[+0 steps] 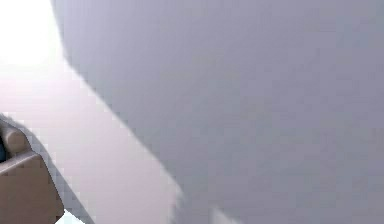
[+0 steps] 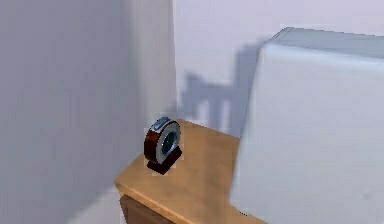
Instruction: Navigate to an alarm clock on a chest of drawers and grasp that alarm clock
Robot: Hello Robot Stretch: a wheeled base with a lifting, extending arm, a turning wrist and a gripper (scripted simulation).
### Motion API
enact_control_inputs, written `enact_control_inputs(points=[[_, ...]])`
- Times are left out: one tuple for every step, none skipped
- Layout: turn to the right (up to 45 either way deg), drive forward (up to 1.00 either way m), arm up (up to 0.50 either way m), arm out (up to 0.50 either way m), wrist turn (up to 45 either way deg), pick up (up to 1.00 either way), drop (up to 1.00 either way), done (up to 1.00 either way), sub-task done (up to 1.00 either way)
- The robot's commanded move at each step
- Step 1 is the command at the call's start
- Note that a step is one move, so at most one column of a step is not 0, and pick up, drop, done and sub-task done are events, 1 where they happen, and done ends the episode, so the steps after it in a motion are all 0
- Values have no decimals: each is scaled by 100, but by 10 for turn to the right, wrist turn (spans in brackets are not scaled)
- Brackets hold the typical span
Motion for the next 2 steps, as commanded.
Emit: enact_control_inputs(points=[[0,0,50,0,0,0,0,0,0],[0,0,38,0,0,0,0,0,0]])
